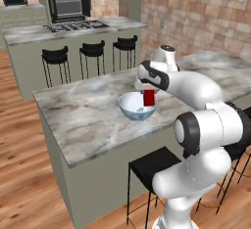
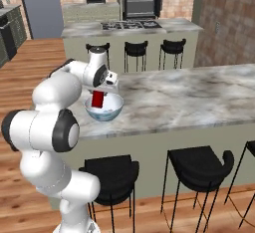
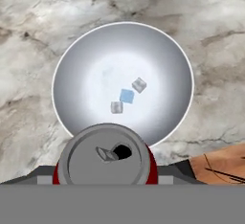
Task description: Open the fridge, grab two sodas, and place both sodas inside the bowl with ice on the dining counter.
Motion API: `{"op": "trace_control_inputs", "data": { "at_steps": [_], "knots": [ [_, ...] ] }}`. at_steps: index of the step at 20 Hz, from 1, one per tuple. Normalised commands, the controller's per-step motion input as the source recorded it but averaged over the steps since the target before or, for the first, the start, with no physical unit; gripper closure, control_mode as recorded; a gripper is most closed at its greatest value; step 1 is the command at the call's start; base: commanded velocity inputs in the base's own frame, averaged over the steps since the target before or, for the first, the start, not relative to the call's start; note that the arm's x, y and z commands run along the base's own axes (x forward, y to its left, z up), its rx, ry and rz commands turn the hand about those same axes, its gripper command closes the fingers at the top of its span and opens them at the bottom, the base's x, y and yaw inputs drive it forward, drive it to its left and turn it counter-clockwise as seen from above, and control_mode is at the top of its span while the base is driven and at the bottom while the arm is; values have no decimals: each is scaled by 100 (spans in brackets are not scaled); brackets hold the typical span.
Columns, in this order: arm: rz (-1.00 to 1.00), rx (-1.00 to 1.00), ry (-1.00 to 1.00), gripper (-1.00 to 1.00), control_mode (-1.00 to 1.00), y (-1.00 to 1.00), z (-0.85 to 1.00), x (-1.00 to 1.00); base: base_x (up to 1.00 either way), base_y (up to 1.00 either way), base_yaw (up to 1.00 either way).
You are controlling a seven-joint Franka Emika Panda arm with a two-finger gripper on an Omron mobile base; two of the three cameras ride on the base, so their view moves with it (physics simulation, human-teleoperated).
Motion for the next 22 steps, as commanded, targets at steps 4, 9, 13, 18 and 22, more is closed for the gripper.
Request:
{"op": "trace_control_inputs", "data": {
  "at_steps": [4,9,13,18,22],
  "knots": [
    [0,0,0,100,-100,0,-14,20,0,0,0],
    [0,0,0,100,-100,0,-15,6,0,0,0],
    [0,0,0,100,-100,0,-21,4,0,0,0],
    [0,0,0,100,-100,1,-19,11,0,0,0],
    [0,0,0,100,-100,4,-15,19,0,0,0]
  ]
}}
